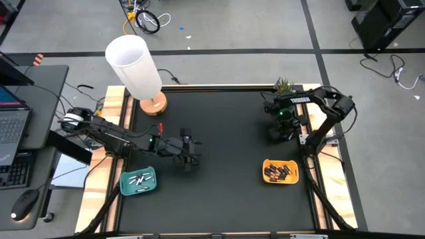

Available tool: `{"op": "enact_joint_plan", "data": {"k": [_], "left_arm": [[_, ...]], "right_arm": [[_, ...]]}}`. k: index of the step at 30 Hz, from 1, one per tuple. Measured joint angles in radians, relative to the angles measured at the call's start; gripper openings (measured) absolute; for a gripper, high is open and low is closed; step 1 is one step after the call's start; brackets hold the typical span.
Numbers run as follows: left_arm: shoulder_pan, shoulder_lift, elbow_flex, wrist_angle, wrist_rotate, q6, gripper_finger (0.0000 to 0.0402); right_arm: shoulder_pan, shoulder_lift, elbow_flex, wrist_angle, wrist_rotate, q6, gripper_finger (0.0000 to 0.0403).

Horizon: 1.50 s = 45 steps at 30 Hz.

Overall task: Sort batteries
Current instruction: Put the silver battery into the green bin

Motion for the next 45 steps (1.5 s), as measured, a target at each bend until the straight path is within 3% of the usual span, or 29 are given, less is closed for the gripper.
{"op": "enact_joint_plan", "data": {"k": [7, 16, 24, 33, 39, 45], "left_arm": [[0.0, 0.0, 0.0, 0.001, 0.011, 0.0, 0.0218], [0.0, 0.0, 0.0, 0.004, 0.011, 0.0, 0.0218], [0.0, 0.0, 0.0, 0.007, 0.011, 0.0, 0.0218], [0.0, 0.0, 0.0, -0.014, 0.011, 0.0, 0.0218], [0.0, 0.0, 0.0, -0.017, 0.011, -0.006, 0.0218], [0.0, 0.0, 0.0, -0.016, 0.011, -0.008, 0.0218]], "right_arm": [[-0.011, 0.0, 0.009, 0.006, 0.017, -0.062, 0.0188], [0.084, 0.0, 0.043, -0.012, 0.101, -0.051, 0.0176], [0.149, 0.0, 0.108, 0.026, 0.03, -0.044, 0.0174], [0.211, 0.0, 0.211, -0.028, 0.048, -0.044, 0.017], [0.193, 0.0, 0.178, -0.151, 0.048, -0.056, 0.0171], [0.188, 0.0, 0.131, -0.145, 0.048, -0.075, 0.0175]]}}
